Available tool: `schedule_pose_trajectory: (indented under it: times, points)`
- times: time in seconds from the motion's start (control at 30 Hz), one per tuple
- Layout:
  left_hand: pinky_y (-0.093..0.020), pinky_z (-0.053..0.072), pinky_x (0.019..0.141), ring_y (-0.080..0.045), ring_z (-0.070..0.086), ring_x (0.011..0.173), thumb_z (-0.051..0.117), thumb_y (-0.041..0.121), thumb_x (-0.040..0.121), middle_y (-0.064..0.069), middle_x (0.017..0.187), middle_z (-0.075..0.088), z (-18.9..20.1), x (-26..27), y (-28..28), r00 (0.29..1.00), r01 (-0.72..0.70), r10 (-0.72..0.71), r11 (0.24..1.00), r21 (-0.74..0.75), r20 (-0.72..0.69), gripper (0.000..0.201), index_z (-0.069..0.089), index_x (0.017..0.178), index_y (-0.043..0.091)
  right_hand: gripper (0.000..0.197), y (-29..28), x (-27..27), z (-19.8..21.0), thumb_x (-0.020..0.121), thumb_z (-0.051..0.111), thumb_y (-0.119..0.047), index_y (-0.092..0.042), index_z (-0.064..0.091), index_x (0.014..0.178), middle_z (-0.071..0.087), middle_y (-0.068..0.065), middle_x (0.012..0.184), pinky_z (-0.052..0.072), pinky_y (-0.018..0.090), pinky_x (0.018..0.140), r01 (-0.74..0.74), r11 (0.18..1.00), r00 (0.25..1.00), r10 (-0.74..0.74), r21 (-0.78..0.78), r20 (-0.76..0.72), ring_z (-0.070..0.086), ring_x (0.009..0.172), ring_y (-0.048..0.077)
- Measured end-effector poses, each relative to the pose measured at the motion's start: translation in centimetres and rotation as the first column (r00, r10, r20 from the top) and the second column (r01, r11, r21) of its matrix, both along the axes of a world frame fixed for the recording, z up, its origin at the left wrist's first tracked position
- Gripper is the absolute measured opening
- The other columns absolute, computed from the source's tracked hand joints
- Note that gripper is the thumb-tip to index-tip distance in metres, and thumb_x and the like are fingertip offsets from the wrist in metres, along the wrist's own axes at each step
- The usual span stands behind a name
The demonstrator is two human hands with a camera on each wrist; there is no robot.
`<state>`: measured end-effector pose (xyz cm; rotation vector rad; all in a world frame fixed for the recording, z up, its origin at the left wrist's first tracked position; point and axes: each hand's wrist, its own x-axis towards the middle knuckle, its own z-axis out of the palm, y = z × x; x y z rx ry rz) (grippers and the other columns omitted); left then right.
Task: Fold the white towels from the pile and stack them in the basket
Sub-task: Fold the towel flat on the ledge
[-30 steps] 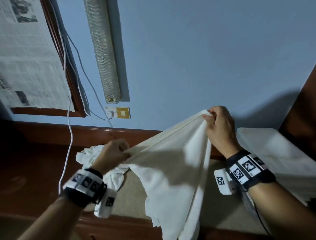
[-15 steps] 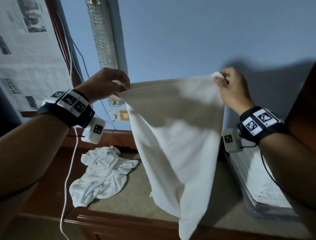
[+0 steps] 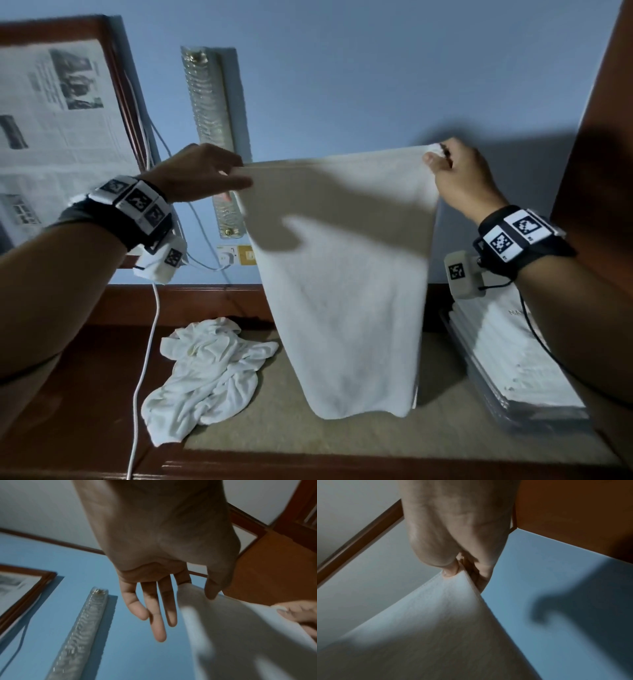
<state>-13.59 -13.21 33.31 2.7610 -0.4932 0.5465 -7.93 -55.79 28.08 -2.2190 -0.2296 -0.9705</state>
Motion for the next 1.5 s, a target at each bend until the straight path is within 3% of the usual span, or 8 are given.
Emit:
schedule_pose_trajectory:
  times: [0.2,0.47,0.63,0.77,0.93,1.13,1.27,1.5]
  points:
    - [-0.03,0.05,0.075,-0.019,0.066,0.078,0.079,0.02,0.089,-0.005,0.078,0.071,-5.0,-5.0,0.4,0.945,0.262,-0.327,0.765,-0.588,-0.005,0.023,0.064,0.075,0.011,0.02,0.0,-4.6,-3.9,0.097,0.065,-0.044,-0.027,0.058,0.09,0.053,-0.001,0.09,0.046,0.037,0.08,-0.34,0.812,0.896,0.433,0.475,-0.099,0.053,0.088,0.016]
    - [-0.028,0.054,0.057,-0.027,0.061,0.074,0.069,0.006,0.094,-0.026,0.086,0.051,-6.3,-10.7,1.9,0.886,0.313,-0.463,0.57,-0.76,0.018,0.042,0.031,0.076,0.004,0.04,0.2,-11.7,-5.5,0.075,0.078,-0.063,-0.033,0.077,0.102,0.07,-0.003,0.096,0.043,0.04,0.08,-0.47,0.728,0.833,0.553,0.499,-0.022,0.06,0.092,0.023]
    - [-0.028,0.052,0.052,-0.022,0.059,0.065,0.064,0.01,0.093,-0.019,0.08,0.052,-8.1,-10.6,2.9,0.893,0.248,-0.449,0.566,-0.786,-0.041,0.039,0.029,0.079,0.004,0.089,0.5,-11.5,-6.4,0.067,0.08,-0.074,0.005,0.061,0.102,0.05,0.009,0.097,0.033,0.047,0.078,-0.411,0.771,0.848,0.519,0.487,-0.107,0.045,0.091,0.028]
    - [-0.04,0.063,0.072,-0.034,0.068,0.086,0.068,0.01,0.093,-0.034,0.1,0.062,-14.3,-7.5,3.4,0.867,0.093,-0.452,0.557,-0.825,-0.207,0.024,0.048,0.09,-0.003,0.075,1.5,-9.7,-12.1,0.071,0.081,-0.07,-0.002,0.066,0.098,0.063,0.005,0.094,0.045,0.042,0.085,-0.332,0.816,0.84,0.484,0.472,-0.245,0.059,0.091,0.021]
    - [-0.046,0.063,0.086,-0.041,0.072,0.1,0.095,0.045,0.065,-0.026,0.111,0.072,-25.5,-2.7,2.8,0.81,-0.163,-0.386,0.575,-0.802,-0.441,0.088,0.057,0.116,-0.016,0.033,1.0,-5.3,-23.3,0.094,0.073,-0.037,-0.004,0.071,0.094,0.075,0.006,0.092,0.049,0.039,0.083,-0.218,0.865,0.767,0.438,0.452,-0.469,0.07,0.089,0.024]
    - [-0.033,0.063,0.078,-0.035,0.072,0.101,0.076,0.003,0.09,-0.008,0.098,0.078,-38.2,4.8,-0.1,0.731,-0.382,-0.29,0.576,-0.723,-0.618,0.026,0.067,0.114,0.004,0.04,-0.2,1.3,-34.8,0.095,0.069,-0.037,0.001,0.064,0.084,0.06,0.006,0.072,0.043,0.032,0.064,-0.106,0.932,0.662,0.327,0.348,-0.674,0.056,0.068,0.017]
    - [-0.043,0.054,0.076,-0.033,0.067,0.086,0.083,0.017,0.082,-0.029,0.091,0.068,-44.5,11.2,-1.9,0.708,-0.453,-0.154,0.649,-0.61,-0.689,0.035,0.059,0.102,0.001,0.045,-1.1,7.1,-42.0,0.089,0.067,-0.041,0.0,0.056,0.074,0.052,0.009,0.067,0.04,0.038,0.062,0.02,0.94,0.602,0.261,0.341,-0.755,0.051,0.063,0.022]
    - [-0.043,0.054,0.085,-0.028,0.065,0.101,0.069,0.01,0.094,-0.005,0.11,0.067,-52.3,20.9,-4.8,0.657,-0.536,0.121,0.769,-0.349,-0.744,0.027,0.058,0.115,0.023,0.045,-1.5,16.7,-49.6,0.096,0.068,-0.026,-0.017,0.039,0.063,0.036,0.0,0.058,0.026,0.036,0.06,0.04,0.981,0.524,0.14,0.188,-0.84,0.037,0.059,0.019]
